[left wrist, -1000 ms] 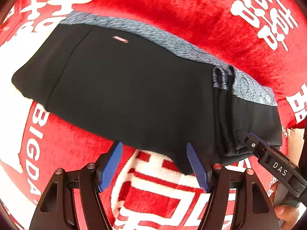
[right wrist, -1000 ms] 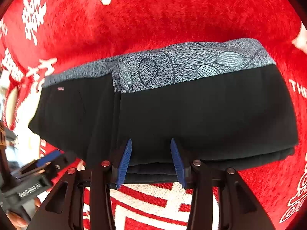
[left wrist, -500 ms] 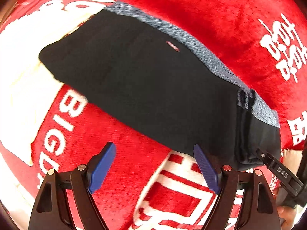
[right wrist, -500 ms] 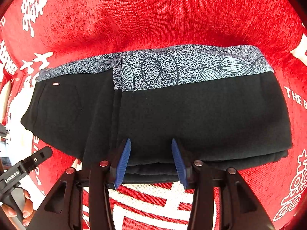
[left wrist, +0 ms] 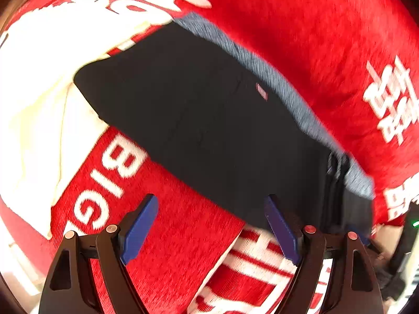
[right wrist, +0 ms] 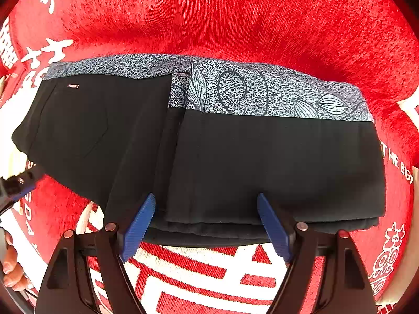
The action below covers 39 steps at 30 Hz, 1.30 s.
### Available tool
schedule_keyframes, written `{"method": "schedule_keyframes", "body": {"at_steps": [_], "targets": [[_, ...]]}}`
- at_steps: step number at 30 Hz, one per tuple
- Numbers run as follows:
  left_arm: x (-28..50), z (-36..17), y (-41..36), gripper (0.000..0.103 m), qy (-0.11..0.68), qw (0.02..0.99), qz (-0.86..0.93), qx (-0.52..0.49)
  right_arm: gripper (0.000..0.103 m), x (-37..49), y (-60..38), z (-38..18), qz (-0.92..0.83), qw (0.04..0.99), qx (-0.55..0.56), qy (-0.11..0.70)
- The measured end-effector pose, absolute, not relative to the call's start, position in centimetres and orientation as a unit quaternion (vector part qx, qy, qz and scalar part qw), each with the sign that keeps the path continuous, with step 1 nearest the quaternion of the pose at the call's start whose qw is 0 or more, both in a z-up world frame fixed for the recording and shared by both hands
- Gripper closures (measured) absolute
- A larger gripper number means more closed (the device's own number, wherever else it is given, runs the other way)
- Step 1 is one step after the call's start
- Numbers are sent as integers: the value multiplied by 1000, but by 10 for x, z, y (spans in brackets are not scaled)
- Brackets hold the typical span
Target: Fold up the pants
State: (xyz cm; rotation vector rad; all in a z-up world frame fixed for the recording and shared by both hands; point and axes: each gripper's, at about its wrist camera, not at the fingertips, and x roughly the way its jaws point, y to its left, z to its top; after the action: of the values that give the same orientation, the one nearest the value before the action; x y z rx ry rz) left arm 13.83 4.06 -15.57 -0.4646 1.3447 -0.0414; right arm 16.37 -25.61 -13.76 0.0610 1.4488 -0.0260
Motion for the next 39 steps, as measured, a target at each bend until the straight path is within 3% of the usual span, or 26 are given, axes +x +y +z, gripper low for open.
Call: {"method": "schedule_keyframes", "body": {"at_steps": [5, 17, 20, 24, 34, 35, 37, 38, 39], "targets": [[142, -165, 78, 19, 582, 753, -26, -304, 17, 166, -250, -142, -8, 749, 14, 662], [159, -177, 97, 19, 538, 753, -49, -376, 15, 172, -232, -149, -12, 748, -1, 663], [162, -181, 98, 11, 520, 754, -46, -399, 15, 172, -233, -149, -11, 748, -1, 663], [167, -172, 95, 11, 495, 754, -49, -429, 15, 173, -233, -149, -10, 748, -2, 663], [191, -180, 77, 11, 506, 766, -23, -396, 15, 170, -234, -147, -12, 753, -2, 657], [193, -177, 71, 14, 517, 770, -12, -374, 15, 170, -234, -147, -12, 754, -1, 657], [196, -173, 64, 33, 531, 776, 17, -340, 15, 169, -234, -146, -11, 754, 1, 657], [196, -172, 62, 55, 542, 778, 38, -314, 15, 169, -235, -144, -10, 753, 2, 658], [197, -171, 61, 68, 549, 780, 51, -297, 15, 169, -235, -144, -9, 753, 2, 659]]}}
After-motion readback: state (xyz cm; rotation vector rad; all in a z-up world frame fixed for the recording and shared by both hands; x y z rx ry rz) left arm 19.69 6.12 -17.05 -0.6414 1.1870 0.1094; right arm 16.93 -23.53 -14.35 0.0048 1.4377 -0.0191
